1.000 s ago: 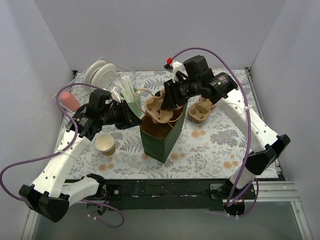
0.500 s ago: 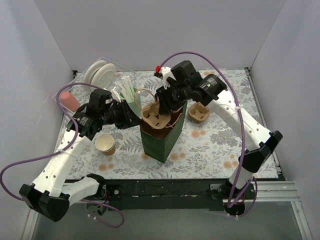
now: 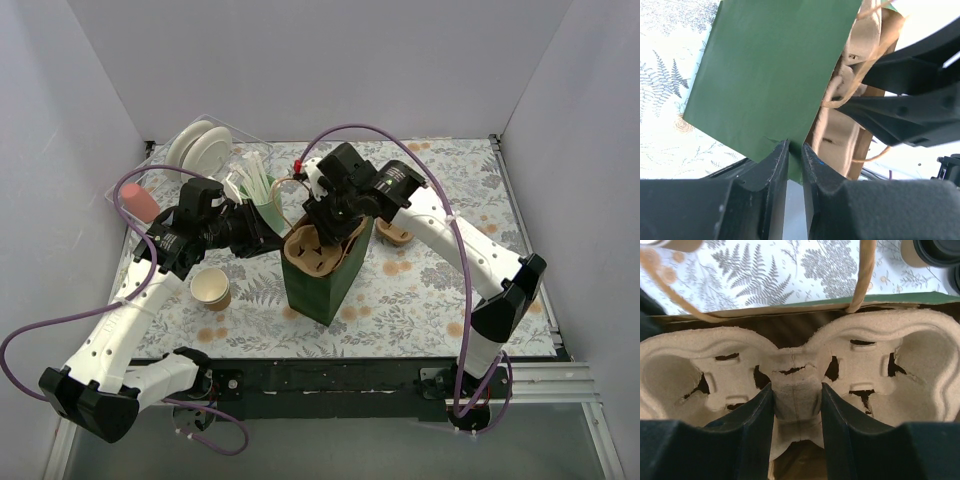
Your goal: Pack the takeout coffee
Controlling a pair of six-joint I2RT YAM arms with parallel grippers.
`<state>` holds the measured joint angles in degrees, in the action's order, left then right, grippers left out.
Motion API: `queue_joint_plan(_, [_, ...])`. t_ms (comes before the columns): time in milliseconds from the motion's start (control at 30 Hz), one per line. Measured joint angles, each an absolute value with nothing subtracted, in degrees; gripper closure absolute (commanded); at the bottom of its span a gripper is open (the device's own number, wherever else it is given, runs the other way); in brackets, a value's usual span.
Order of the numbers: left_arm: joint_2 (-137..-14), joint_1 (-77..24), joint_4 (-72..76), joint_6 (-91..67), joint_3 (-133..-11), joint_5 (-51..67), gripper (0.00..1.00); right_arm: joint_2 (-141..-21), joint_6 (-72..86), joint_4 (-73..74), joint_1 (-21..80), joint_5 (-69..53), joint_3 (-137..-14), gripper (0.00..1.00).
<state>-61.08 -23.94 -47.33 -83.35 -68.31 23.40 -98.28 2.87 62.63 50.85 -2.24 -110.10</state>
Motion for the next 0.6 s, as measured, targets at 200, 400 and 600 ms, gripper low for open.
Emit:
queue_joint_plan(200, [-61.10,-23.94,-47.31,-83.35,-68.31,23.42,0.83,-96.51,2.74,59.37,51.00,1.34,-104.31,0.59])
queue_joint_plan(400, [-61.19,-23.97,-47.09,-83.35,-68.31,23.55,0.83,-94.30,2.76,54.06,51.09,3.51,-98.52,0.58])
queue_joint_plan(600, [-61.25,-23.97,-46.68,-83.42,-68.31,23.57,0.83,-93.25,2.74,49.87,51.11,4.12,-93.97,0.57])
